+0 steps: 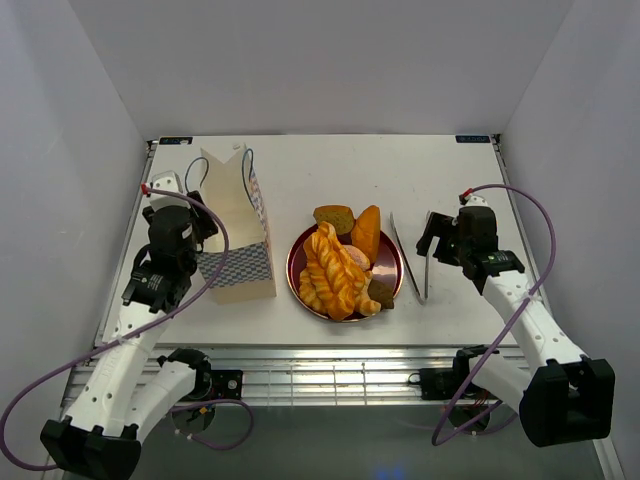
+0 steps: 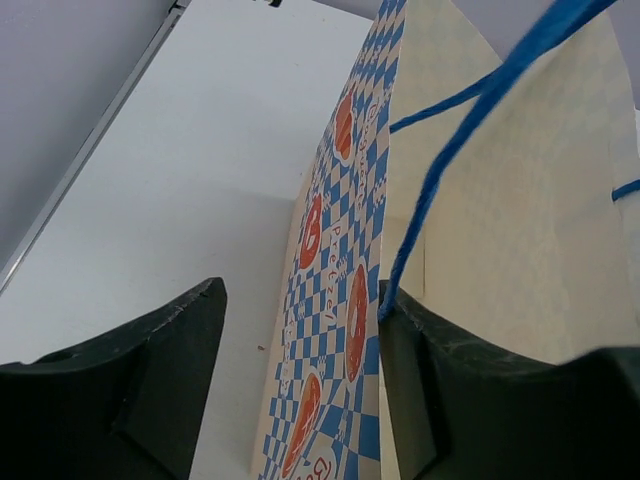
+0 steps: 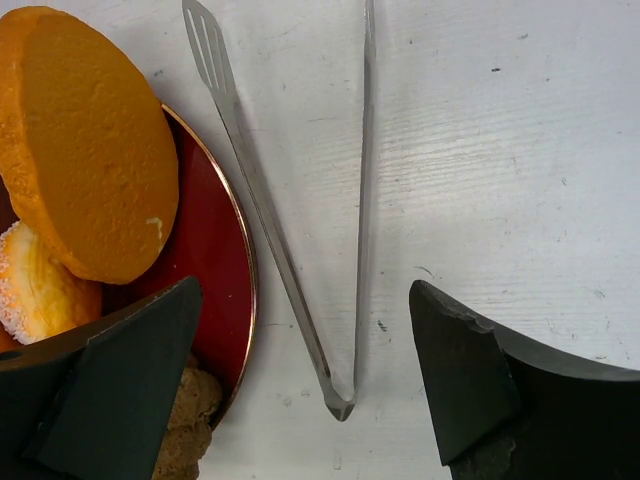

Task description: Place the fake bread into the paper bag

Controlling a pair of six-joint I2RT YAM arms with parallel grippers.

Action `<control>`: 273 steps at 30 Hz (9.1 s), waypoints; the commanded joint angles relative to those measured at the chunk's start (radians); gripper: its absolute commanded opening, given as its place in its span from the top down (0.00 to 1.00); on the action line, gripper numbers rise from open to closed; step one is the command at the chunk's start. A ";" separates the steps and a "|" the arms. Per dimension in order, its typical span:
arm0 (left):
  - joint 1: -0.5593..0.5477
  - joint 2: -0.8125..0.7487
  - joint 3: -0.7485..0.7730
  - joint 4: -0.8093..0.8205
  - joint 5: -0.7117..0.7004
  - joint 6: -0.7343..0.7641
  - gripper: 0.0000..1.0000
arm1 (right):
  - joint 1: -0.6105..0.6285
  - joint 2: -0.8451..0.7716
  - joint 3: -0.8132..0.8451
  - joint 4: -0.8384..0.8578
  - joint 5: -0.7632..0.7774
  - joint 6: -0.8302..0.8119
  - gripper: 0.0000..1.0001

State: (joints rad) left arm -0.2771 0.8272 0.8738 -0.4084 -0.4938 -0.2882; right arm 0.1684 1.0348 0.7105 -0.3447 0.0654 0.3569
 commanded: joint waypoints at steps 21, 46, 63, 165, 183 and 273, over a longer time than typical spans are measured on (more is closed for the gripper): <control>-0.002 -0.109 -0.098 0.040 0.034 0.029 0.24 | 0.048 -0.087 -0.059 -0.030 -0.002 -0.162 0.10; -0.002 -0.125 -0.096 0.052 0.098 0.041 0.24 | 0.097 0.269 0.004 0.076 0.027 -0.182 0.10; -0.002 -0.129 -0.096 0.060 0.116 0.049 0.24 | 0.126 0.406 0.011 0.278 0.105 -0.118 0.09; -0.007 -0.134 -0.110 0.068 0.138 0.054 0.24 | 0.174 0.111 0.305 -0.260 0.057 -0.188 0.36; -0.007 -0.129 -0.119 0.077 0.120 0.052 0.24 | 0.252 0.048 0.377 -0.309 -0.102 -0.177 0.40; -0.007 -0.181 -0.133 0.088 0.061 0.035 0.25 | 0.427 0.100 0.812 -0.406 -0.094 -0.157 0.92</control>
State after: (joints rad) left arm -0.2790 0.6621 0.7578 -0.3130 -0.4053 -0.2455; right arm 0.5915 1.1675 1.4132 -0.8185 0.0471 0.2287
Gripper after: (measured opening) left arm 0.752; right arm 0.403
